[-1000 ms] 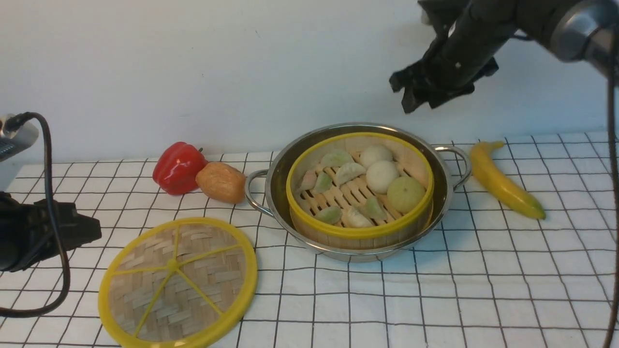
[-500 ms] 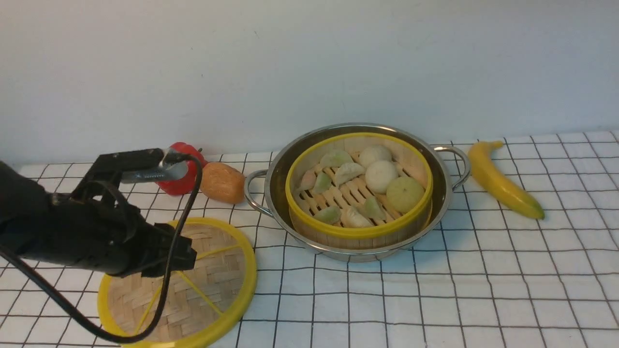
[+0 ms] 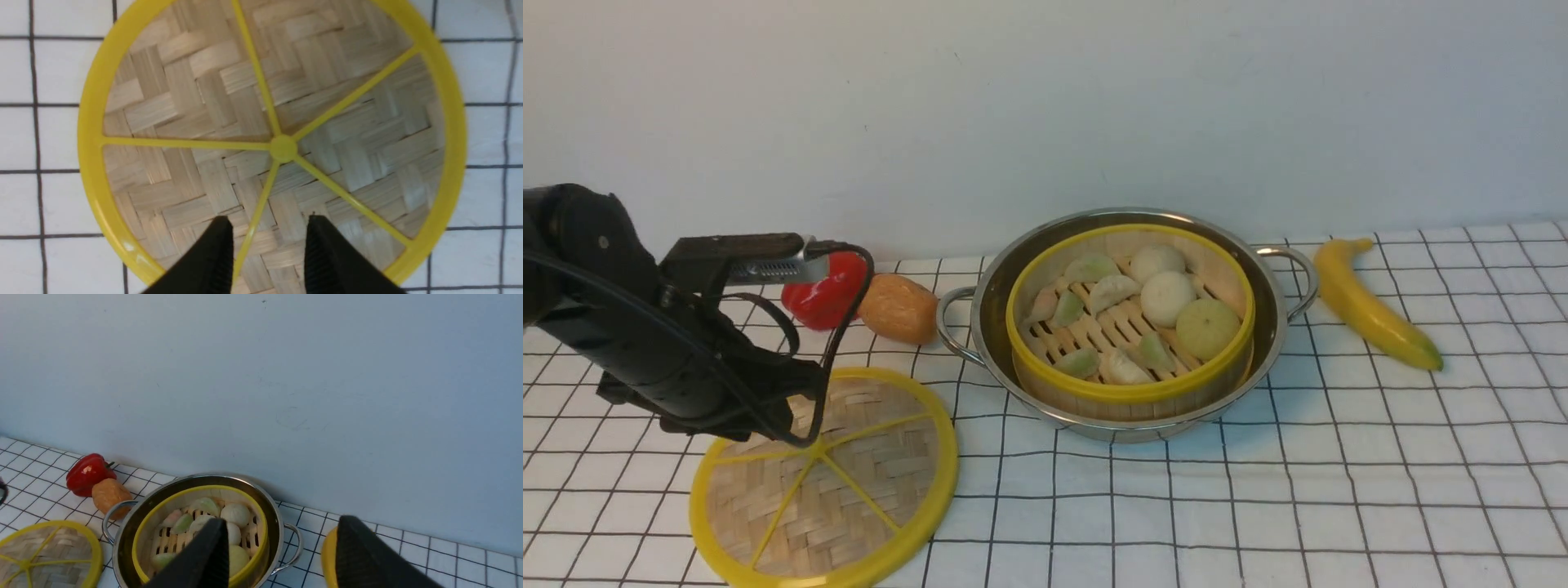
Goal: Place the steamer in the pot on the white tablecloth, and put the lid on the steamer.
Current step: 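Grasp the bamboo steamer lid lying on the table by its centre knob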
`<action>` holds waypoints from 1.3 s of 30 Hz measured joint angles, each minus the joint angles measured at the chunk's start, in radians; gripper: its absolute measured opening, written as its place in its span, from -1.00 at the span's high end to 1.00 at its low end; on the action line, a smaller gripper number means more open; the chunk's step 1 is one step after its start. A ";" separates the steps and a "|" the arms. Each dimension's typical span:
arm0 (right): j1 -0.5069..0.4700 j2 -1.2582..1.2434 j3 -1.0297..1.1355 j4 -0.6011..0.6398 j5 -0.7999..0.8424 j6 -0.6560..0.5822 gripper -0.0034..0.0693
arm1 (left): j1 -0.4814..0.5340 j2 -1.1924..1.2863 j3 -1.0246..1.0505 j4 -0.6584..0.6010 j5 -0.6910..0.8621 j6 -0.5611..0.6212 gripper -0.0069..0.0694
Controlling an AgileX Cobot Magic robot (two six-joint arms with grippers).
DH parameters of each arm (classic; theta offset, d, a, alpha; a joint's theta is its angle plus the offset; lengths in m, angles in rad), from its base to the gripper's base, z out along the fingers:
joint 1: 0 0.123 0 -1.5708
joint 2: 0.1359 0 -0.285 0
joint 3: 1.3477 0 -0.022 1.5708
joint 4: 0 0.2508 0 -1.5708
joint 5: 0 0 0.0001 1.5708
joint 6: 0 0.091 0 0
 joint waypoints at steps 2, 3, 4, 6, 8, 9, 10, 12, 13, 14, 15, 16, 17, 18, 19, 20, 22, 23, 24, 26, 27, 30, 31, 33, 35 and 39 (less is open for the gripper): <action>0.000 -0.072 0.041 -0.027 0.000 0.001 -0.10 | 0.000 0.047 -0.022 -0.002 0.000 0.005 0.18; 0.000 -0.080 0.048 -0.031 0.001 0.002 -0.10 | 0.000 0.058 -0.028 -0.005 0.000 0.008 0.18; 0.000 -0.101 0.066 -0.042 0.003 0.004 -0.10 | 0.000 0.080 -0.040 -0.016 0.000 0.013 0.18; 0.000 -0.109 0.086 -0.049 0.005 0.007 -0.10 | 0.000 0.105 -0.054 -0.036 0.000 0.019 0.18; 0.000 -0.108 0.098 -0.054 0.005 0.011 -0.10 | 0.000 0.125 -0.065 -0.050 -0.001 0.030 0.18; 0.000 -0.106 0.100 -0.056 0.005 0.012 -0.10 | 0.000 0.133 -0.067 -0.055 -0.002 0.036 0.18; 0.000 -0.101 0.103 -0.057 0.005 0.012 -0.10 | 0.000 0.140 -0.068 -0.062 -0.005 0.043 0.18; 0.000 -0.098 0.107 -0.058 0.005 0.013 -0.10 | 0.000 0.150 -0.068 -0.082 -0.005 0.059 0.18; 0.000 -0.097 0.107 -0.058 0.005 0.016 -0.10 | 0.000 0.155 -0.068 -0.089 -0.007 0.062 0.18; 0.000 -0.097 0.107 -0.058 0.005 0.016 -0.10 | 0.000 0.161 -0.068 -0.099 -0.009 0.065 0.18; 0.000 -0.097 0.107 -0.058 0.005 0.016 -0.10 | 0.000 0.166 -0.068 -0.103 -0.009 0.066 0.18; 0.000 -0.098 0.107 -0.058 0.005 0.016 -0.10 | 0.000 0.168 -0.069 -0.105 -0.012 0.068 0.18; 0.000 -0.098 0.107 -0.058 0.005 0.016 -0.10 | 0.000 0.178 -0.070 -0.109 -0.017 0.068 0.18; 0.000 -0.098 0.107 -0.058 0.005 0.016 -0.10 | 0.000 0.181 -0.070 -0.109 -0.018 0.068 0.18; 0.000 -0.098 0.107 -0.058 0.005 0.016 -0.10 | 0.000 0.188 -0.071 -0.111 -0.025 0.069 0.18; 0.000 -0.098 0.108 -0.058 0.005 0.016 -0.10 | 0.000 0.193 -0.072 -0.111 -0.030 0.071 0.18; 0.000 -0.098 0.108 -0.058 0.005 0.016 -0.10 | 0.000 0.212 -0.074 -0.113 -0.043 0.072 0.18; 0.000 -0.098 0.108 -0.058 0.005 0.016 -0.10 | 0.000 0.218 -0.074 -0.113 -0.048 0.072 0.18; 0.000 -0.098 0.108 -0.057 0.005 0.016 -0.10 | 0.000 0.222 -0.074 -0.113 -0.054 0.072 0.18; 0.000 -0.098 0.108 -0.052 0.005 0.016 -0.10 | 0.000 0.228 -0.074 -0.113 -0.058 0.072 0.18; 0.000 -0.098 0.108 -0.052 0.005 0.016 -0.10 | 0.000 0.229 -0.074 -0.113 -0.058 0.072 0.18; 0.000 -0.098 0.108 -0.046 0.005 0.016 -0.10 | 0.000 0.229 -0.075 -0.112 -0.058 0.072 0.20; 0.000 -0.098 0.108 -0.046 0.005 0.016 -0.10 | 0.000 0.229 -0.075 -0.106 -0.058 0.066 0.24; 0.000 -0.098 0.108 -0.046 0.005 0.016 -0.10 | 0.000 0.229 -0.075 -0.089 -0.056 0.055 0.37; 0.000 -0.098 0.108 -0.045 0.005 0.016 -0.10 | 0.000 0.229 -0.075 -0.074 -0.049 0.049 0.50; 0.000 -0.098 0.108 -0.045 0.005 0.016 -0.10 | -0.001 0.229 -0.083 -0.032 -0.014 0.043 0.50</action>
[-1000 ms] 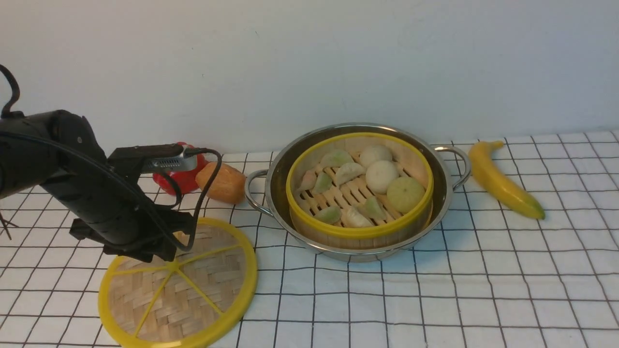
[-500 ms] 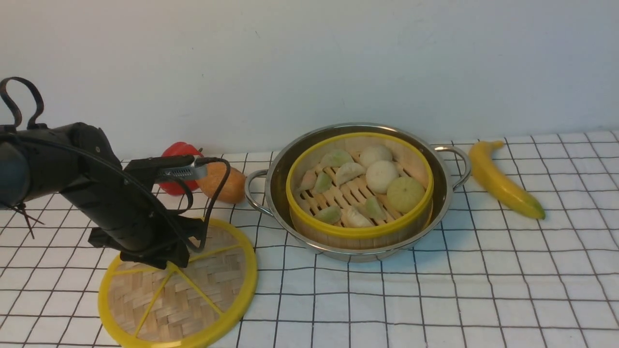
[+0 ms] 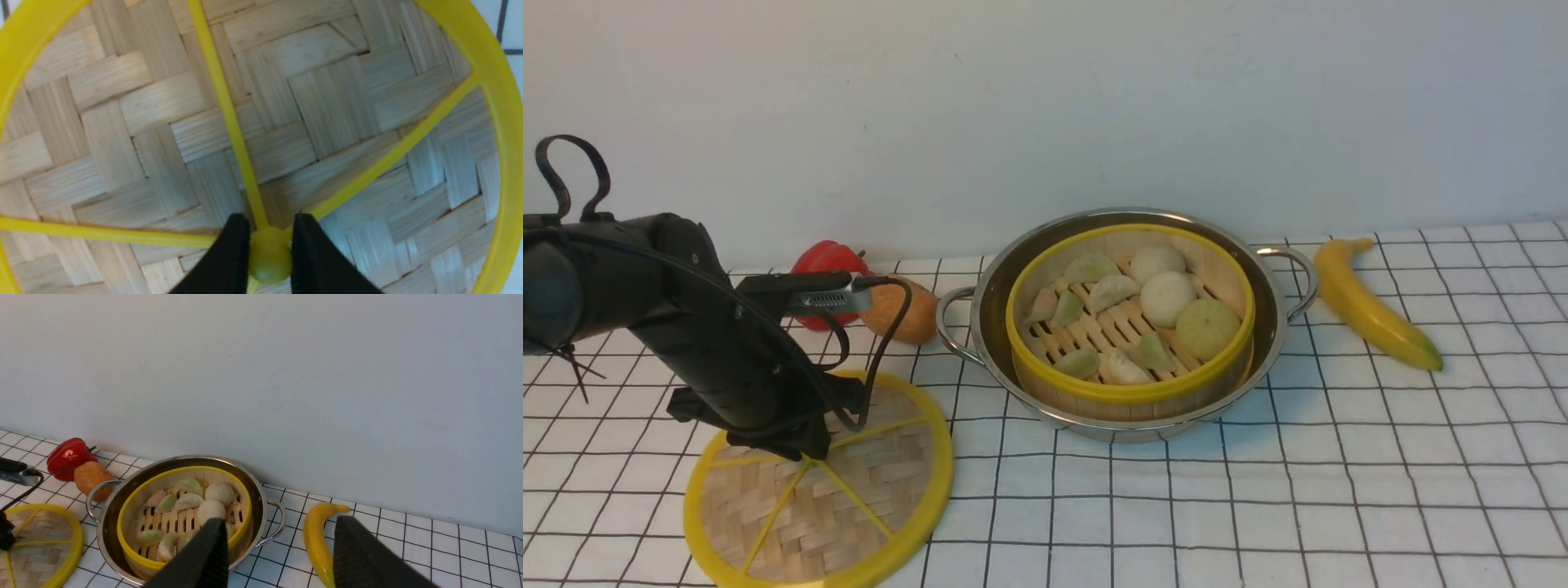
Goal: Place the steamer in the pot on the white tablecloth, and put the lid on the steamer.
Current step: 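Grasp the bamboo steamer lid lying on the table by its centre knob, then place the yellow bamboo steamer lid onto the steamer in the pot with the left gripper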
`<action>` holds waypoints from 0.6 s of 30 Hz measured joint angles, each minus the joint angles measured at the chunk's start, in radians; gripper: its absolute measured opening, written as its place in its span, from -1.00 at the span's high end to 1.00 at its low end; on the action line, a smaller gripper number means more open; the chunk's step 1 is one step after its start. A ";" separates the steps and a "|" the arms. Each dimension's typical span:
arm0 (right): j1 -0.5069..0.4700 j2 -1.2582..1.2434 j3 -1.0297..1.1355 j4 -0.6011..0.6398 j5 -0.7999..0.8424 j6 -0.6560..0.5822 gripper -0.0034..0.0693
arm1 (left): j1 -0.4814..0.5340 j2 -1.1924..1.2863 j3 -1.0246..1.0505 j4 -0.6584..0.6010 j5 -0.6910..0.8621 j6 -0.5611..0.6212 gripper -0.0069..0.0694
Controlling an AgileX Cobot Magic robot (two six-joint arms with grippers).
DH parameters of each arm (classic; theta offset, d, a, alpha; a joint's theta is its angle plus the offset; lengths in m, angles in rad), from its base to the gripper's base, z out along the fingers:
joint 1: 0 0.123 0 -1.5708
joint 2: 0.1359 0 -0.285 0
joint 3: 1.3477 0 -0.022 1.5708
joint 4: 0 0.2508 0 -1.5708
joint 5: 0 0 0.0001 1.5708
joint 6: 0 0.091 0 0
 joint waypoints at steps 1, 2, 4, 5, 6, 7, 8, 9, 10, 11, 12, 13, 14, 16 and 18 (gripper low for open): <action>0.000 0.000 0.000 0.000 0.000 0.000 -0.10 | 0.000 0.000 -0.008 0.020 0.026 -0.006 0.50; 0.000 0.000 0.000 0.001 0.000 0.000 -0.10 | 0.000 0.002 -0.021 0.042 0.065 -0.011 0.50; 0.000 0.000 0.000 0.001 0.000 0.000 -0.10 | 0.000 0.008 -0.060 0.092 0.151 -0.015 0.50; 0.000 0.000 0.000 0.001 0.000 0.000 -0.10 | 0.000 0.009 -0.071 0.100 0.170 -0.017 0.50; 0.000 0.000 0.000 0.002 0.000 0.000 -0.10 | 0.000 0.010 -0.120 0.128 0.249 -0.018 0.50; 0.000 0.000 0.000 0.002 0.000 0.000 -0.10 | 0.000 0.010 -0.162 0.136 0.298 -0.020 0.50; 0.000 0.000 0.000 0.002 0.000 0.000 -0.10 | 0.000 0.010 -0.210 0.148 0.338 -0.021 0.50; 0.000 0.000 0.000 0.002 0.000 0.000 -0.10 | -0.001 0.010 -0.250 0.149 0.355 -0.021 0.50; 0.000 0.000 0.000 0.002 0.000 0.000 -0.10 | -0.005 0.010 -0.302 0.149 0.369 -0.022 0.50; 0.000 0.000 0.000 0.002 0.000 0.000 -0.10 | -0.010 0.010 -0.355 0.150 0.379 -0.024 0.50; 0.000 0.000 0.000 0.002 0.000 0.000 -0.10 | -0.019 0.010 -0.409 0.150 0.380 -0.024 0.50; 0.000 0.000 0.000 0.002 0.000 0.000 -0.10 | -0.032 0.010 -0.461 0.150 0.380 -0.024 0.50; 0.000 0.000 0.000 0.002 0.000 0.000 -0.10 | -0.050 0.010 -0.512 0.150 0.381 -0.024 0.50; 0.000 0.000 0.000 0.002 0.000 0.000 -0.10 | -0.093 0.011 -0.597 0.146 0.382 -0.024 0.50; 0.000 0.000 0.000 0.002 0.000 0.000 -0.10 | -0.150 0.023 -0.689 0.136 0.384 -0.024 0.50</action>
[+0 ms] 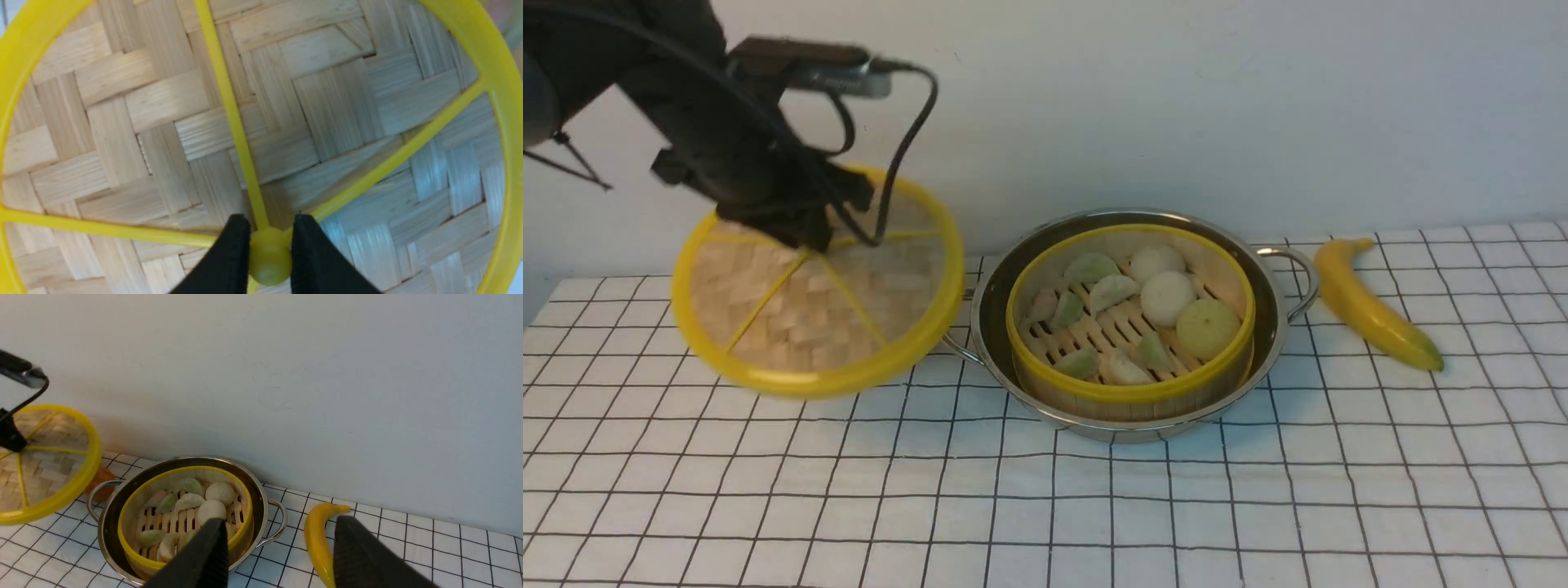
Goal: Place the steamer in the pot on the white tablecloth, and put the lid on the steamer.
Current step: 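Place the yellow bamboo steamer lid onto the steamer in the pot with the left gripper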
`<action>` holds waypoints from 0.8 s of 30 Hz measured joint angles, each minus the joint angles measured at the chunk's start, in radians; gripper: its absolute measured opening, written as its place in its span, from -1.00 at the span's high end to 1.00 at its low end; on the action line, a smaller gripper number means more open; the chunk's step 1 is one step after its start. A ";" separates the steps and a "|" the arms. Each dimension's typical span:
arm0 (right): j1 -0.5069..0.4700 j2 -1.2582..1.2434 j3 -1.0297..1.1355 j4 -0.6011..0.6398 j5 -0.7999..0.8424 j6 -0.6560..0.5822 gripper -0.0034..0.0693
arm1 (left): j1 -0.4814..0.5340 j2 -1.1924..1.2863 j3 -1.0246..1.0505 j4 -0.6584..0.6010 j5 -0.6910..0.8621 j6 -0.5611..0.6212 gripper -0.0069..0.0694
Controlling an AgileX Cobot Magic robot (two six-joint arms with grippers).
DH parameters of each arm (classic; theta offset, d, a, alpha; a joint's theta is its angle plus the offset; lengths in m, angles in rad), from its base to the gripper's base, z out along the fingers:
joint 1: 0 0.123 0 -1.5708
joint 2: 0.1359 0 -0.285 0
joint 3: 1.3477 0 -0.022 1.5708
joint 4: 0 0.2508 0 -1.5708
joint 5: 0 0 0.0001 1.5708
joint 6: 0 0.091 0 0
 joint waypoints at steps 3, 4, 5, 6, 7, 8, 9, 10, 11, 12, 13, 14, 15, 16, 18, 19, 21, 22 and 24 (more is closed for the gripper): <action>0.000 0.000 0.000 0.000 0.000 0.000 -0.10 | -0.089 0.045 -0.138 -0.012 0.003 0.000 0.50; 0.000 0.000 0.000 0.000 0.000 0.001 -0.10 | -0.112 0.069 -0.172 -0.019 0.003 0.000 0.50; 0.000 0.000 0.000 0.000 0.000 0.002 -0.10 | -0.133 0.091 -0.206 -0.026 0.003 0.000 0.50; 0.000 0.000 0.000 0.000 0.000 0.003 -0.10 | -0.157 0.117 -0.238 -0.037 0.003 0.000 0.50; 0.000 0.000 0.000 0.000 0.000 0.004 -0.10 | -0.178 0.157 -0.284 -0.056 0.003 0.000 0.50; 0.000 0.000 0.000 0.000 0.000 0.004 -0.10 | -0.202 0.199 -0.332 -0.076 0.003 0.000 0.50; 0.000 0.000 0.000 0.000 0.000 0.004 -0.10 | -0.215 0.233 -0.356 -0.092 0.003 0.000 0.50; 0.000 0.000 0.000 0.000 0.000 0.004 -0.10 | -0.217 0.240 -0.362 -0.095 0.003 0.000 0.50; 0.000 0.000 0.000 0.000 0.000 0.004 -0.10 | -0.237 0.283 -0.404 -0.112 0.005 0.000 0.50; 0.000 0.000 0.000 0.000 0.000 0.004 -0.10 | -0.244 0.311 -0.421 -0.121 0.005 0.000 0.50; 0.000 0.000 0.000 0.000 0.000 0.004 -0.10 | -0.250 0.330 -0.436 -0.128 0.005 0.000 0.50; 0.000 0.000 0.000 0.000 0.000 0.004 -0.10 | -0.255 0.344 -0.448 -0.132 0.006 0.000 0.50; 0.000 0.000 0.000 0.000 0.000 0.004 -0.10 | -0.258 0.352 -0.456 -0.135 0.006 0.000 0.50; 0.000 0.000 0.000 0.000 0.000 0.004 -0.10 | -0.260 0.375 -0.469 -0.144 0.007 0.000 0.50; 0.000 0.000 0.000 0.000 0.000 0.004 -0.10 | -0.262 0.399 -0.475 -0.161 0.013 0.001 0.50; 0.000 0.000 0.000 0.000 0.000 0.005 -0.10 | -0.262 0.405 -0.476 -0.168 0.017 0.001 0.50; 0.000 0.000 0.000 0.000 0.000 0.005 -0.10 | -0.262 0.415 -0.480 -0.183 0.020 0.001 0.50; 0.000 0.000 0.000 0.000 0.000 0.005 -0.10 | -0.262 0.418 -0.480 -0.187 0.020 0.002 0.50; 0.000 0.000 0.000 0.000 0.000 0.007 -0.10 | -0.262 0.420 -0.481 -0.192 0.020 0.002 0.50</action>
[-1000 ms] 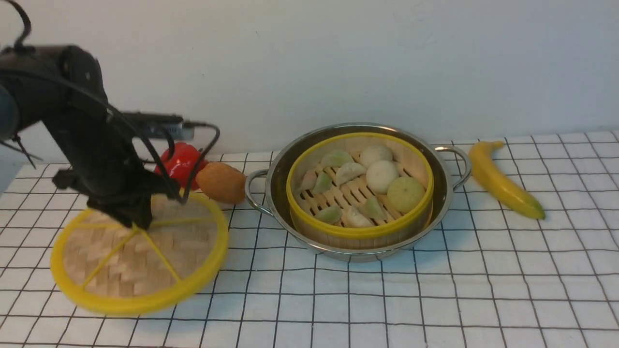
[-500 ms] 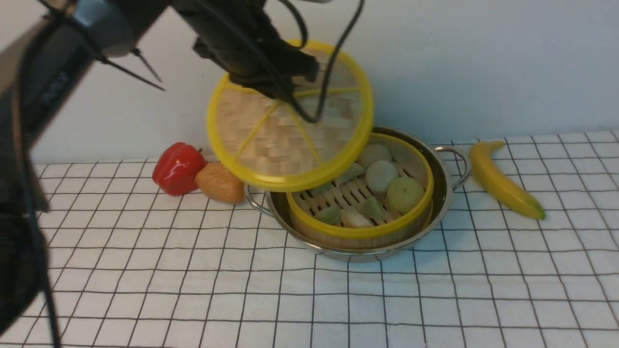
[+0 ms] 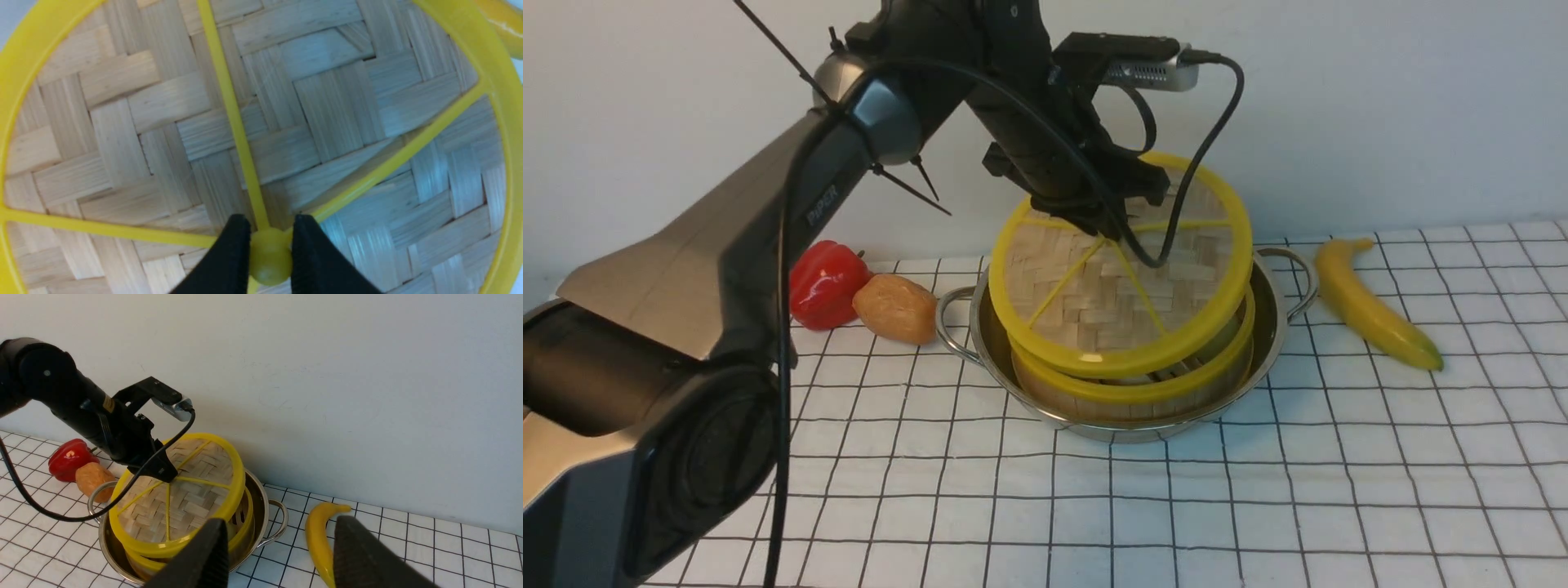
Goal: Place the steamer in the pot on the white tablecloth, and put the lid on the steamer.
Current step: 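Place the yellow bamboo steamer lid onto the steamer in the pot with the left gripper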
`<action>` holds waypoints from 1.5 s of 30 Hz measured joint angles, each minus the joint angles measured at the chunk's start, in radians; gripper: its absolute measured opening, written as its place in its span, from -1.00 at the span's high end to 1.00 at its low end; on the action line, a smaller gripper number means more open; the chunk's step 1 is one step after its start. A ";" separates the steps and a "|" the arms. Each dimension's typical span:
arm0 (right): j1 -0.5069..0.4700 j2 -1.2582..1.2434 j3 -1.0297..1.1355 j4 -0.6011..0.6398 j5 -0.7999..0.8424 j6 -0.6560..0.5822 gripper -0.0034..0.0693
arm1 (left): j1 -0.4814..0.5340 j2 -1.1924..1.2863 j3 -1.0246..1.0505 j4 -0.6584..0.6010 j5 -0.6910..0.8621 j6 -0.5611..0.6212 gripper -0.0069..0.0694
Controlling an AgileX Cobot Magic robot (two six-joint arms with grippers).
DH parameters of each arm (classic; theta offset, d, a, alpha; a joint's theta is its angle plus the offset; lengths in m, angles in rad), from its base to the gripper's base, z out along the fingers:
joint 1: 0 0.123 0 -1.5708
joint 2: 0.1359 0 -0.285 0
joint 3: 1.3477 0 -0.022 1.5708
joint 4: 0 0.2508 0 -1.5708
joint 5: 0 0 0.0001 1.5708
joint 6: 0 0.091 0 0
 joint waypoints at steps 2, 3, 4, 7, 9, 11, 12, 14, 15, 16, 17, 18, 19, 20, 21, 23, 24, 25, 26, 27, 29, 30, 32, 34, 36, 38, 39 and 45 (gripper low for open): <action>0.000 0.000 0.000 0.000 0.000 0.002 -0.10 | 0.000 0.002 -0.001 -0.001 0.000 0.000 0.50; 0.000 0.000 0.000 0.000 0.000 0.003 -0.10 | 0.000 0.004 -0.001 -0.001 0.000 0.000 0.50; 0.000 0.000 0.000 0.000 0.000 0.003 -0.10 | 0.000 0.005 -0.001 -0.001 0.000 0.000 0.50; 0.000 0.000 0.000 0.000 0.000 0.005 -0.10 | 0.000 0.011 -0.001 -0.002 0.000 0.000 0.50; 0.000 0.000 0.000 0.000 0.000 0.005 -0.10 | -0.001 0.017 -0.001 -0.002 0.000 0.000 0.50; 0.000 0.000 0.000 0.000 0.000 0.005 -0.10 | -0.001 0.026 -0.001 -0.002 0.000 0.001 0.50; 0.000 0.000 0.000 0.000 0.000 0.005 -0.10 | -0.002 0.030 -0.001 -0.002 0.000 0.001 0.50; 0.000 0.000 0.000 0.000 0.000 0.005 -0.10 | -0.005 0.044 -0.001 -0.002 0.000 0.001 0.50; 0.000 0.000 0.000 0.000 0.000 0.005 -0.10 | -0.006 0.048 -0.001 -0.002 0.000 0.001 0.50; 0.000 0.000 0.000 0.000 0.000 0.005 -0.10 | -0.007 0.052 -0.001 -0.002 0.000 0.001 0.50; 0.000 0.000 0.000 0.000 0.000 0.005 -0.10 | -0.009 0.056 -0.001 -0.002 0.000 0.002 0.50; 0.000 0.000 0.000 0.000 0.000 0.005 -0.10 | -0.010 0.060 -0.001 -0.002 0.000 0.004 0.50; 0.000 0.000 0.000 0.000 0.000 0.005 -0.10 | -0.013 0.065 -0.001 -0.002 0.000 0.008 0.50; 0.000 0.000 0.000 0.000 0.000 0.005 -0.10 | -0.014 0.066 -0.001 -0.002 0.000 0.011 0.50; 0.000 0.000 0.000 0.000 0.000 0.005 -0.10 | -0.017 0.068 -0.001 -0.002 0.000 0.015 0.50; 0.000 0.000 0.000 0.000 0.000 0.005 -0.10 | -0.020 0.070 -0.001 -0.002 0.000 0.017 0.50; 0.000 0.000 0.000 0.000 0.000 0.005 -0.10 | -0.023 0.070 -0.001 -0.002 0.000 0.019 0.50; 0.000 0.000 0.000 0.000 0.000 0.005 -0.10 | -0.025 0.070 -0.001 0.000 0.000 0.022 0.50; 0.000 0.000 0.000 0.000 0.000 0.005 -0.10 | -0.027 0.070 -0.001 0.001 0.000 0.024 0.50; 0.000 0.000 0.000 0.000 0.000 0.005 -0.10 | -0.027 0.070 -0.001 0.001 0.000 0.025 0.50; 0.000 0.000 0.000 0.000 0.000 0.005 -0.10 | -0.028 0.070 -0.001 0.001 -0.002 0.026 0.50; 0.000 0.000 0.000 0.000 0.000 0.005 -0.10 | -0.028 0.070 -0.001 0.001 -0.002 0.027 0.50; 0.000 0.000 0.000 0.000 0.000 0.005 -0.10 | -0.028 0.070 -0.001 0.010 -0.004 0.028 0.50; 0.000 0.000 0.000 0.000 0.000 0.005 -0.10 | -0.028 0.070 -0.001 0.016 -0.013 0.028 0.50; 0.000 0.000 0.000 0.000 0.000 0.005 -0.10 | -0.028 0.070 -0.001 0.018 -0.021 0.028 0.50; 0.000 0.001 0.000 0.000 0.000 0.005 -0.10 | -0.028 0.070 -0.001 0.020 -0.029 0.028 0.50; 0.000 0.002 0.000 0.000 0.000 0.005 -0.10 | -0.028 0.070 -0.001 0.020 -0.030 0.028 0.50; 0.000 0.025 0.000 0.001 0.000 0.005 -0.10 | -0.029 0.070 -0.001 0.020 -0.050 0.028 0.50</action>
